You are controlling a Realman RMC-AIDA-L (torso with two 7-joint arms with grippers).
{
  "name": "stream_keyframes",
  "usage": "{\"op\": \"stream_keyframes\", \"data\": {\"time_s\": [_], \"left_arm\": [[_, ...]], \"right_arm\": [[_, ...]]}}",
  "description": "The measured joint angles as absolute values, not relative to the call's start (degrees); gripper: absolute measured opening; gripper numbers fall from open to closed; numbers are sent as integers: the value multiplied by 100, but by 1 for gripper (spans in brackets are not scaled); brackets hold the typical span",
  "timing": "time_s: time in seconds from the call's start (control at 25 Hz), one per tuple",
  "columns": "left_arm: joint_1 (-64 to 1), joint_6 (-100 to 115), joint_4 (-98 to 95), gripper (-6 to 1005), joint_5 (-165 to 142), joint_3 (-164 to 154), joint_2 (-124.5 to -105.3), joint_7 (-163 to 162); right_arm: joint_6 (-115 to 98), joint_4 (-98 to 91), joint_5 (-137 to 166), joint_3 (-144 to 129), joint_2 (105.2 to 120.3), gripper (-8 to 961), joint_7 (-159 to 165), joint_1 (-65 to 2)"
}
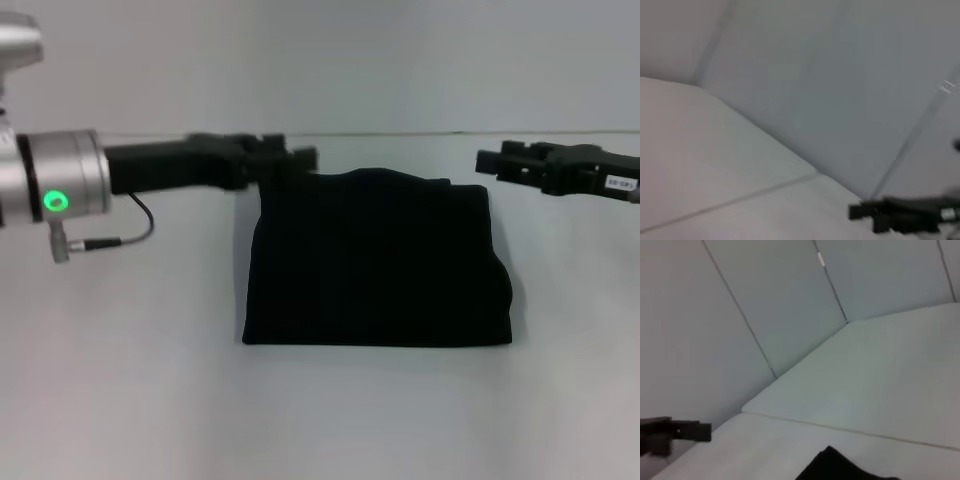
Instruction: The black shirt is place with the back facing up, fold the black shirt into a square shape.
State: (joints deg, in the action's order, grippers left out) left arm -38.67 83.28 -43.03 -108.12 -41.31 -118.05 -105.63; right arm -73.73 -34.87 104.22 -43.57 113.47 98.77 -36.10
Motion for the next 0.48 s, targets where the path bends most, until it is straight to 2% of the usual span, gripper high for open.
{"op": "stream_keyframes", "data": {"time_s": [0.16, 0.24, 0.44, 0.48], "left_arm": [[-3853, 8110, -4274, 519, -10845, -4652, -11932, -10288], [-3850, 7907, -4266, 754, -10884, -4849, -11988, -10284], [-3886, 7706, -4196, 927, -10930, -5199, -12025, -10283], [-3890, 7672, -4183, 962, -10937, -5241, -12033, -10280]], "right_arm": [[-7397, -3608, 10964, -4362, 11417, 631, 9882, -3798], [-7403, -3628, 11245, -4362, 11458, 636, 9889, -3901], [-7291, -3606, 11820, -4361, 11572, 648, 9952, -4109], [-7225, -3606, 11864, -4360, 11604, 693, 9953, -4122]]}}
